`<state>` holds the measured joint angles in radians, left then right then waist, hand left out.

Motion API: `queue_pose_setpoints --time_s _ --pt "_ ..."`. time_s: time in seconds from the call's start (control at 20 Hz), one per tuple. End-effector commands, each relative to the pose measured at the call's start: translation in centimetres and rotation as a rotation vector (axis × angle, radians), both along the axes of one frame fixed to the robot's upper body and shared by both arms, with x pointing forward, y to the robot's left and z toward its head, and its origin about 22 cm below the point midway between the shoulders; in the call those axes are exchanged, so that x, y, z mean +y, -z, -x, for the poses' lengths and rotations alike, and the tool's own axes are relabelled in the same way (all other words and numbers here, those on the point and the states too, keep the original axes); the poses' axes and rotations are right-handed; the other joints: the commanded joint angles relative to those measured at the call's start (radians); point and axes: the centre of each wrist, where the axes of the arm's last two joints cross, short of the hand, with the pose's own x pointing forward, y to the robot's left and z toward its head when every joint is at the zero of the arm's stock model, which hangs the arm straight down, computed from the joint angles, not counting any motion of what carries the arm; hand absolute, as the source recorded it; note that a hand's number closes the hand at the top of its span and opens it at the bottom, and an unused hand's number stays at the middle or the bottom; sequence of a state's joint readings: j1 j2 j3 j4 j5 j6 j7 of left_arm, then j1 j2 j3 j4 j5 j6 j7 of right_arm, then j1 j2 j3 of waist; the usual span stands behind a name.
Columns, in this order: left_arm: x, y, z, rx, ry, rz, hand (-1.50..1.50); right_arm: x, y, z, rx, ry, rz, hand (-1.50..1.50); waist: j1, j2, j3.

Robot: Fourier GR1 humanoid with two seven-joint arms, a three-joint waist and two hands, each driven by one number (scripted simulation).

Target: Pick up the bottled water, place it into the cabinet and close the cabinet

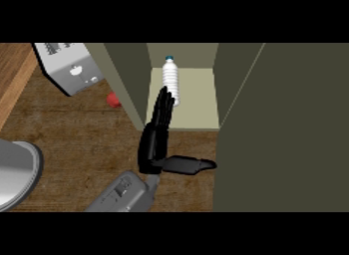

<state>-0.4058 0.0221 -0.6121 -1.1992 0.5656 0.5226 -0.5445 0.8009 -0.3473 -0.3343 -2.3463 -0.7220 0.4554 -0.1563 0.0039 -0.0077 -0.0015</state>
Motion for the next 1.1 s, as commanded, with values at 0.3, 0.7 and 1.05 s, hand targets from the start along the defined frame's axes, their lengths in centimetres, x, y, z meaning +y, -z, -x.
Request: queue_pose_setpoints --time_s 0.3,0.7,1.05 --pt "3.6 0.6 8.6 0.014 0.119 0.02 1.5 3.2 -4.1 0.6 -0.024 -0.161 0.111 1.5 0.003 0.0 0.0" --pt "10.9 -0.6 9.4 -0.006 0.086 -0.03 1.5 3.9 -4.6 0.8 0.044 -0.32 0.185 1.5 -0.004 0.0 -0.002" --pt "16.0 -1.8 11.7 -0.01 0.061 -0.073 1.5 4.7 -4.3 0.4 0.001 -0.478 0.19 1.5 -0.005 -0.005 -0.002"
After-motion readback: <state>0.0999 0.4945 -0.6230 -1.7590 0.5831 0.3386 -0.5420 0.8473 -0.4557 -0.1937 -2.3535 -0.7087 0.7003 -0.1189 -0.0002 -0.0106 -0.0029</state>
